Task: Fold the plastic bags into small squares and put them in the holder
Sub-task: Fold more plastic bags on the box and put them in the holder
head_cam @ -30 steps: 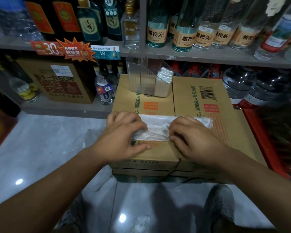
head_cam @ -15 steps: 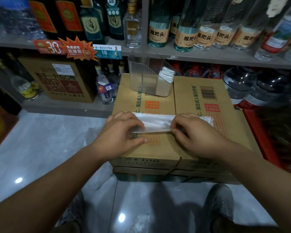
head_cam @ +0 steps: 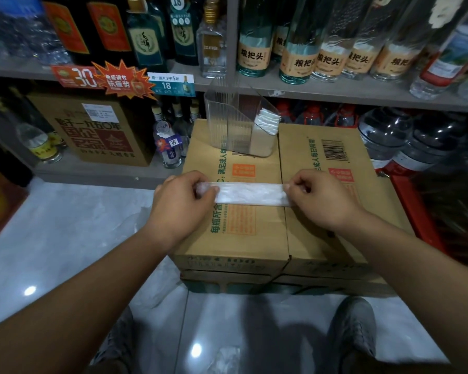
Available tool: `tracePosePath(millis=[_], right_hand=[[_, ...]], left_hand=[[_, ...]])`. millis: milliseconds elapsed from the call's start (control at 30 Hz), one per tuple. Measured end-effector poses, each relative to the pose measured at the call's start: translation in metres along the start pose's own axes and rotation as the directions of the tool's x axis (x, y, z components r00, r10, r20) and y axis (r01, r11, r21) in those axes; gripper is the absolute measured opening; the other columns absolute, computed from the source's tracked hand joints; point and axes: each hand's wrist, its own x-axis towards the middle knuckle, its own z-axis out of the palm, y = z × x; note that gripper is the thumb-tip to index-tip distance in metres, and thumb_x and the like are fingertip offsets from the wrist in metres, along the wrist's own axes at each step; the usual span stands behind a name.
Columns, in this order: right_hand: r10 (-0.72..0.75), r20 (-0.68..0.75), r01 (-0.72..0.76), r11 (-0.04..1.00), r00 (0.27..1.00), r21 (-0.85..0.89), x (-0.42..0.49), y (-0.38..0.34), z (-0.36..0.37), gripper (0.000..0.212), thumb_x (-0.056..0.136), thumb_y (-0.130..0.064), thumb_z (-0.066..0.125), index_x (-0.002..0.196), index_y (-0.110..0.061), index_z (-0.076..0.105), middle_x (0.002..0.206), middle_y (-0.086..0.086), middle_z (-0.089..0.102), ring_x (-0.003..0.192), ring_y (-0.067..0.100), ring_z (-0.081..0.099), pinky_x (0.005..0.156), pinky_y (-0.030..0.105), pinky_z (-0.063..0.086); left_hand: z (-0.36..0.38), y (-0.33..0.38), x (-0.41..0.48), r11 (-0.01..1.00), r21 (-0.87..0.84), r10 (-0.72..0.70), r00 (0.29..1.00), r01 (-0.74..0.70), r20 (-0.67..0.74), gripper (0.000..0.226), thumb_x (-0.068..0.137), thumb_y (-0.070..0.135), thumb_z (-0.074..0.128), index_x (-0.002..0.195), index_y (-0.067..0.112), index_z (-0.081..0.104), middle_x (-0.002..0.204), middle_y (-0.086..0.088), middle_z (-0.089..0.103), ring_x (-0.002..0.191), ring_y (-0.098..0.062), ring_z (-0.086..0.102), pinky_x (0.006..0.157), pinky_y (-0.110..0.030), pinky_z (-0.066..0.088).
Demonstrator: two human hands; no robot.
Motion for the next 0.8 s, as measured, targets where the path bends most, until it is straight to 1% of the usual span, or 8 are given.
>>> tracePosePath(millis=[167,333,433,500,600,667,733,800], right_hand=[[0.099,-0.067,-0.105,0.991,0.993,-0.083,0.008,-0.001,0.005,0.02,0.097,-0.036,0.061,0.084,-0.022,0.068,0.077,-0.009,0.062,0.078,0.016,0.059,0.059,0.028,0.04],[0.094,-0.082,-0.106,0.983,0.992,-0.147,0.01,-0.003,0.01,0.013,0.094,-0.033,0.063,0.083,-0.026,0.065,0.078,-0.011,0.062,0.08,0.019,0.06,0.067,0.031,0.043],[0.061,-0.075,-0.073,0.983,0.995,-0.169,0.008,-0.004,0.009,0.013,0.094,-0.031,0.063,0.082,-0.027,0.063,0.077,-0.012,0.059,0.079,0.018,0.059,0.066,0.031,0.04],[0.06,-0.071,-0.071,0.982,0.996,-0.175,0.008,-0.005,0.008,0.013,0.095,-0.031,0.063,0.083,-0.027,0.062,0.077,-0.012,0.059,0.079,0.018,0.059,0.066,0.031,0.04],[0.074,-0.069,-0.087,0.975,0.995,-0.205,0.008,-0.007,0.008,0.011,0.094,-0.031,0.063,0.084,-0.026,0.064,0.079,-0.011,0.06,0.082,0.022,0.06,0.069,0.035,0.048],[0.099,-0.067,-0.11,0.975,0.993,-0.194,0.007,-0.011,0.006,0.01,0.093,-0.03,0.062,0.085,-0.025,0.064,0.083,-0.008,0.063,0.087,0.024,0.062,0.074,0.036,0.051],[0.113,-0.092,-0.132,0.962,0.989,-0.238,0.004,-0.019,0.007,0.01,0.095,-0.032,0.059,0.097,-0.025,0.066,0.1,-0.002,0.064,0.102,0.025,0.059,0.085,0.037,0.047],[0.017,-0.131,-0.07,0.908,0.991,-0.412,-0.004,-0.032,0.013,0.032,0.097,-0.04,0.052,0.125,-0.026,0.059,0.132,0.005,0.053,0.125,0.027,0.043,0.1,0.04,0.034]], left_hand=[[0.001,0.006,0.006,0.995,0.084,-0.047,0.999,0.048,-0.015,0.014,0.095,0.038,0.062,0.092,0.025,0.064,0.079,0.01,0.066,0.087,-0.021,0.062,0.086,-0.043,0.05],[0.005,0.007,0.008,0.957,0.289,0.014,0.999,0.0,-0.045,0.026,0.094,0.04,0.062,0.116,0.025,0.06,0.106,0.003,0.066,0.107,-0.026,0.058,0.092,-0.041,0.041],[0.008,0.009,0.005,0.894,0.369,0.274,0.962,-0.254,-0.002,0.044,0.097,0.035,0.057,0.138,0.021,0.053,0.14,-0.003,0.055,0.132,-0.025,0.044,0.108,-0.045,0.032],[0.01,0.01,0.003,0.83,0.368,0.38,0.908,-0.419,0.175,0.057,0.099,0.041,0.044,0.152,0.02,0.042,0.159,-0.003,0.039,0.149,-0.021,0.028,0.122,-0.044,0.017],[0.015,0.006,0.0,0.824,0.386,0.245,0.875,-0.415,0.418,0.076,0.098,0.057,0.016,0.163,0.019,0.01,0.171,0.0,0.004,0.156,-0.011,-0.005,0.126,-0.04,-0.007],[0.017,0.003,-0.002,0.811,0.433,0.175,0.869,-0.394,0.463,0.083,0.093,0.063,0.001,0.163,0.019,0.0,0.17,0.002,-0.008,0.154,-0.009,-0.016,0.125,-0.044,-0.01],[0.019,0.003,-0.003,0.785,0.476,0.15,0.867,-0.396,0.475,0.089,0.087,0.066,-0.008,0.162,0.019,-0.005,0.17,0.002,-0.013,0.153,-0.01,-0.02,0.125,-0.048,-0.008],[0.02,0.004,-0.004,0.769,0.502,0.136,0.868,-0.397,0.478,0.091,0.085,0.067,-0.011,0.162,0.018,-0.009,0.169,0.002,-0.016,0.153,-0.011,-0.022,0.124,-0.051,-0.008]])
